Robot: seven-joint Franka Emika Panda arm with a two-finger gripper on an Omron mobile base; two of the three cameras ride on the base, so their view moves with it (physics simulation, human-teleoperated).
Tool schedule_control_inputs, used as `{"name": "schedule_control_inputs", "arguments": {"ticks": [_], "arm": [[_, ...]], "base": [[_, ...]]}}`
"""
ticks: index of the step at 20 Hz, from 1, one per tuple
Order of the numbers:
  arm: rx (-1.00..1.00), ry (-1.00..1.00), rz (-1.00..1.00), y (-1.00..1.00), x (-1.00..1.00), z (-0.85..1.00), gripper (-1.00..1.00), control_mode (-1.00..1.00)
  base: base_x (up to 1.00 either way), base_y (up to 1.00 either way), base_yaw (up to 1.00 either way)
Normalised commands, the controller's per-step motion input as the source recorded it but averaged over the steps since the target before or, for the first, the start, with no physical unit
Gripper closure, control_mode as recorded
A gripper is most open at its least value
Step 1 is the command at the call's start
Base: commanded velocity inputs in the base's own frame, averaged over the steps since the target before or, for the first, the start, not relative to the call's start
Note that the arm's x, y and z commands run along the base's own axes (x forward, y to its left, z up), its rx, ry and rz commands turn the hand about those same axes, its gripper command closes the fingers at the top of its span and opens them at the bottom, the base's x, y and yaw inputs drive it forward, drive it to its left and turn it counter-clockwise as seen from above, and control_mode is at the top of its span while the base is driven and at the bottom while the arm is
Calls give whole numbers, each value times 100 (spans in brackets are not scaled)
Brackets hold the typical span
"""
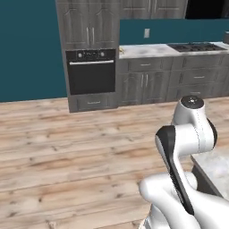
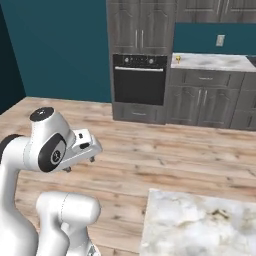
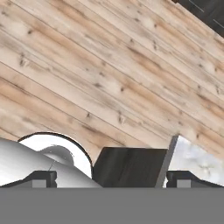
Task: Take the fork and place it on the left side of the plate. Then take the spoon and place it on the right side of the plate. Make sure they're directly next to the plate.
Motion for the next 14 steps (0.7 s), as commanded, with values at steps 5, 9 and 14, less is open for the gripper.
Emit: {"name": "schedule_control_inputs", "arguments": {"ticks": [5, 9, 14], "arm": [[0, 0, 0, 0, 0, 0, -100, 100], [0, 0, 0, 0, 0, 0, -100, 100], [0, 0, 0, 0, 0, 0, -100, 100]], "base": [[100, 11, 0], [100, 3, 0], [100, 0, 0]]}}
